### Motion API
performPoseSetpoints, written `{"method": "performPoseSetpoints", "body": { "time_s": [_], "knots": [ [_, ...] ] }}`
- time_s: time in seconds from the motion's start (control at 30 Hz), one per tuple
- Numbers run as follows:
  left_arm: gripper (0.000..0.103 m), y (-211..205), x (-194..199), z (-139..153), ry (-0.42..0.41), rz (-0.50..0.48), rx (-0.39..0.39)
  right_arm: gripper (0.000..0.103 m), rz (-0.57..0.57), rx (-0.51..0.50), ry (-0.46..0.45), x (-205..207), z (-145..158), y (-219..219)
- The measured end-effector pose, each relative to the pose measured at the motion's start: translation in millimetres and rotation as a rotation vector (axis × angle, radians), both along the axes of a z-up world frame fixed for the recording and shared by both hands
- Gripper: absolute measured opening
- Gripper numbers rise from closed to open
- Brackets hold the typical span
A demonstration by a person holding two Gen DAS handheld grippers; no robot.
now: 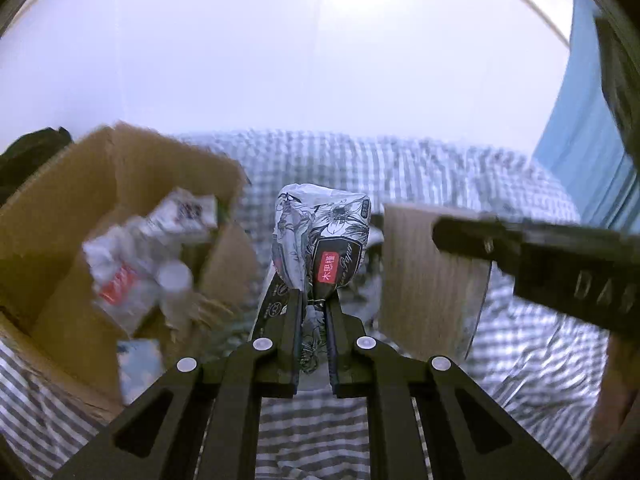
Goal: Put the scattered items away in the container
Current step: 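Carry the tissue pack and wooden box into the cardboard box and release both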
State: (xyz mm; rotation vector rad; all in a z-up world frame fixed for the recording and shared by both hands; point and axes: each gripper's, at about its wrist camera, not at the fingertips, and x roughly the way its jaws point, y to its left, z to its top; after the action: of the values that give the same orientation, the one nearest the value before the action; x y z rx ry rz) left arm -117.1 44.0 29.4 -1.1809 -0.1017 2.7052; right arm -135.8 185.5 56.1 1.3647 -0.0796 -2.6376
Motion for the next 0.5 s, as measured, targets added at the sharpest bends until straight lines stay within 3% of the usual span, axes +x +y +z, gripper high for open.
{"method": "performPoseSetpoints", "body": {
  "time_s": [0.3,0.5],
  "knots": [
    [0.01,-87.5,-21.2,32.5,0.042,0.117,-0.05,0.029,0.094,-0.015,0.084,-3.2,48.2,-61.7],
    [0.01,-150.3,-30.4,13.9,0.012,0.201,-0.096,0.029,0.191,-0.122,0.072,-28.1,48.5,-123.9]
  ]
}}
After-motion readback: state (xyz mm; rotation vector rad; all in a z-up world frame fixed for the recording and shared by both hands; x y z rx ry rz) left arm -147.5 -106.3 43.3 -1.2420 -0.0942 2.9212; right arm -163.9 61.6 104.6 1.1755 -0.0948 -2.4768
